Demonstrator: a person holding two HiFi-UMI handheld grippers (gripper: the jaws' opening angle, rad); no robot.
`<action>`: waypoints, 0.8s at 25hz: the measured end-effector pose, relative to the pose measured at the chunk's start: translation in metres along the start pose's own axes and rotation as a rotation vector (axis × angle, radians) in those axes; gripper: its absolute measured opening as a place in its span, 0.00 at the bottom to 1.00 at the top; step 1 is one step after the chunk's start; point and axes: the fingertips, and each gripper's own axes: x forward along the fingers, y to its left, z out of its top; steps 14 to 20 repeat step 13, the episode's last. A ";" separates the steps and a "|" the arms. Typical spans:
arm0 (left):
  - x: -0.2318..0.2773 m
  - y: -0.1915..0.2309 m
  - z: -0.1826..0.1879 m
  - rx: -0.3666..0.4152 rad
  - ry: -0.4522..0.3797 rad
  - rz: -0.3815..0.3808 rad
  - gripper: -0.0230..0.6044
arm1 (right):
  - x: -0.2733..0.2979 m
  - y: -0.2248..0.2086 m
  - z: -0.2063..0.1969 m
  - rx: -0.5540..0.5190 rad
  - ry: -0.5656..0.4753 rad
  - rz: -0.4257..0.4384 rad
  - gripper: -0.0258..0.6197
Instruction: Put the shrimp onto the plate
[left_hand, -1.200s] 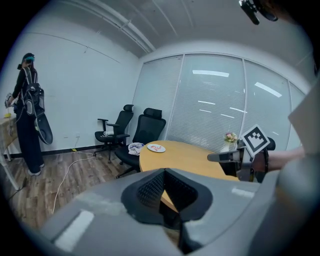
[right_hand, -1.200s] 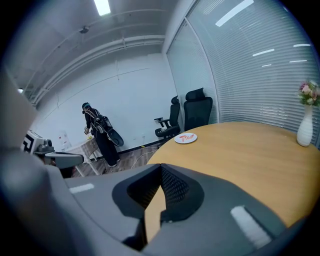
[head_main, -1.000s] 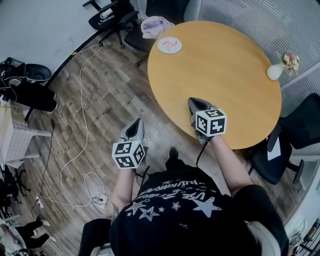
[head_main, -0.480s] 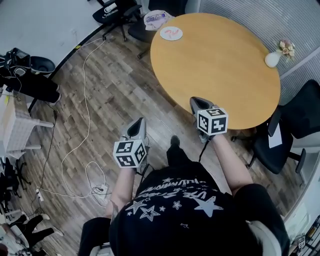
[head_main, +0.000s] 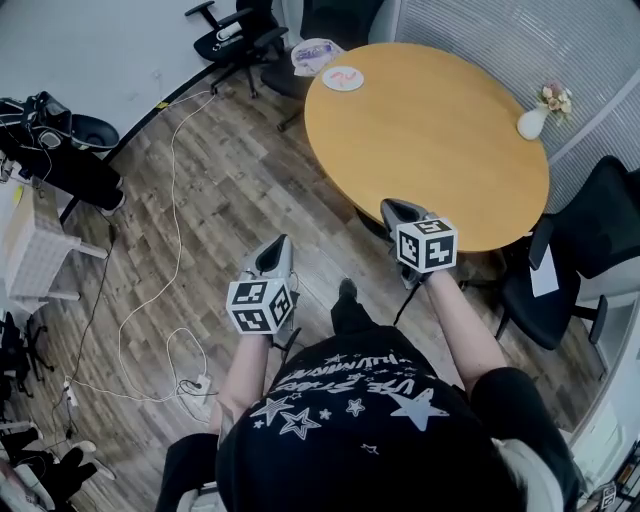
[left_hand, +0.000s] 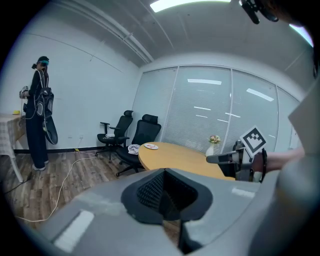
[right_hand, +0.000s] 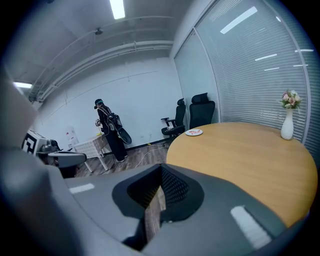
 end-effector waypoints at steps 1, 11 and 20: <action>-0.003 -0.001 0.000 0.001 -0.004 -0.002 0.04 | -0.002 0.001 -0.001 0.010 0.000 -0.001 0.04; -0.036 -0.013 -0.014 0.006 -0.019 0.002 0.04 | -0.016 0.029 -0.028 0.027 0.029 0.037 0.04; -0.042 -0.015 -0.018 0.007 -0.022 0.003 0.04 | -0.019 0.033 -0.031 0.025 0.027 0.041 0.04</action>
